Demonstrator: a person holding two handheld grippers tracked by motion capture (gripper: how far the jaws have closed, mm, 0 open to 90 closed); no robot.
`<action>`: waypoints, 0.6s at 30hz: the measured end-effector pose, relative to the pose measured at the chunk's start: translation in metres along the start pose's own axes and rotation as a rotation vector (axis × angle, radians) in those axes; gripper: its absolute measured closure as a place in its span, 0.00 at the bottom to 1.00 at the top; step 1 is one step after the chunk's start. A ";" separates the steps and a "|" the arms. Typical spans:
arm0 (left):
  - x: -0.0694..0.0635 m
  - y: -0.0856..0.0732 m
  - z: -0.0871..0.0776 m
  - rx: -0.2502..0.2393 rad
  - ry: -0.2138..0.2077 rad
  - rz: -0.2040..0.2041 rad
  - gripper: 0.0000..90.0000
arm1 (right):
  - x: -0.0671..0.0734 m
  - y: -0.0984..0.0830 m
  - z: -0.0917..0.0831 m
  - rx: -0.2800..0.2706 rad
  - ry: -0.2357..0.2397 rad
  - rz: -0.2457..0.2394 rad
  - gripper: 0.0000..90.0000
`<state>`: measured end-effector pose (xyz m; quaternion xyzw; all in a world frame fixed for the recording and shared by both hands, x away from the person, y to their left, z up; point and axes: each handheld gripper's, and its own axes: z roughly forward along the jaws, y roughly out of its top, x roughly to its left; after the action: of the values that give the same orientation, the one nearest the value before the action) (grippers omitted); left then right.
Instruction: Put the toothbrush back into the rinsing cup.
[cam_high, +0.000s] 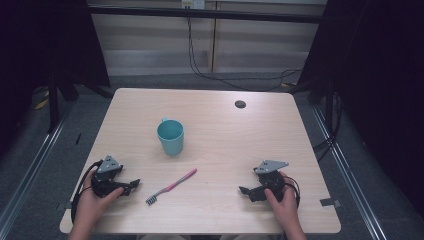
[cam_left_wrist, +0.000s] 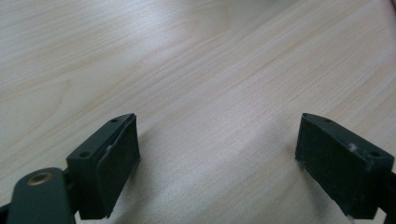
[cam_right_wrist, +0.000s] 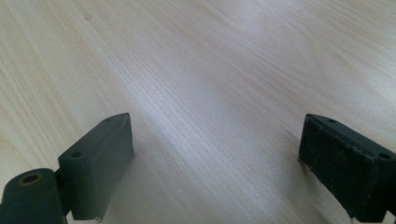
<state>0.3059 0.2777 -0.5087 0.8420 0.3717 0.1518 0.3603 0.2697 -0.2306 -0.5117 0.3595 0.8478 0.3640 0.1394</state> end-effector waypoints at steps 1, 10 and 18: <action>0.000 0.000 0.000 0.001 -0.001 0.000 0.14 | 0.000 0.000 0.000 0.000 0.000 -0.001 0.10; -0.004 0.006 -0.002 0.041 -0.003 -0.016 0.18 | 0.000 0.000 0.000 -0.002 0.000 -0.004 0.10; -0.010 0.033 -0.009 0.140 -0.033 0.030 0.28 | 0.000 0.000 0.000 -0.002 0.000 -0.003 0.10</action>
<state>0.3111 0.2596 -0.4789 0.8732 0.3626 0.1167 0.3041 0.2701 -0.2308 -0.5118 0.3582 0.8480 0.3645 0.1403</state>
